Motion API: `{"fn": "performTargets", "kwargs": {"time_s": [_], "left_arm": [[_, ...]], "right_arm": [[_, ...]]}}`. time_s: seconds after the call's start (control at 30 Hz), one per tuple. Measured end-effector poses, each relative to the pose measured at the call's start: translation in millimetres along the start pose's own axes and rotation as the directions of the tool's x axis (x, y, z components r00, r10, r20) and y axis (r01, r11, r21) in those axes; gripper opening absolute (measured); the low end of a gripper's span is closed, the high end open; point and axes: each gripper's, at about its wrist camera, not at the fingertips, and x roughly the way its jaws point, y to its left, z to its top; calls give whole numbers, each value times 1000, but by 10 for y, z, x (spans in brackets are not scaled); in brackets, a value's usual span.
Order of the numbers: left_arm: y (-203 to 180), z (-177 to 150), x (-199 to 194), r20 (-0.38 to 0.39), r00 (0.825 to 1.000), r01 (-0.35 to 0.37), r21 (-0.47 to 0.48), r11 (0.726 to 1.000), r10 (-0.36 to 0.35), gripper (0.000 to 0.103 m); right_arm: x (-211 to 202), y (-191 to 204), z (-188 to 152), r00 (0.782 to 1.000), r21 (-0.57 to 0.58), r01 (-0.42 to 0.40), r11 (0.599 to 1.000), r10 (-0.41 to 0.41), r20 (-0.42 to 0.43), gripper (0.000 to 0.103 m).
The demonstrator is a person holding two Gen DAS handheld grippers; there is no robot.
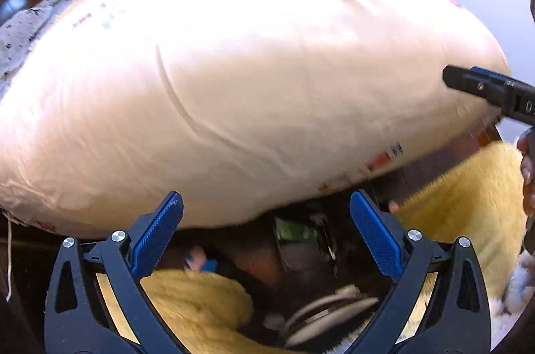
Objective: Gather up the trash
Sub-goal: 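Grasp the black spool with the right gripper, then grasp the dark green bottle with the left gripper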
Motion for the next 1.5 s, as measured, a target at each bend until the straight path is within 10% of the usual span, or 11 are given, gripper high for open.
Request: {"fn": "performTargets", "kwargs": {"time_s": [0.33, 0.83, 1.5], "left_arm": [[124, 423, 7, 88, 994, -72, 10, 997, 71, 95], [365, 943, 135, 151, 988, -39, -43, 998, 45, 95], [92, 1730, 746, 129, 991, 51, -48, 998, -44, 95]], "right_arm": [[469, 361, 656, 989, -53, -144, 988, 144, 10, 91], [944, 558, 1109, 995, -137, -97, 986, 97, -6, 27], [168, 136, 775, 993, -81, -24, 996, 33, 115, 27]]}}
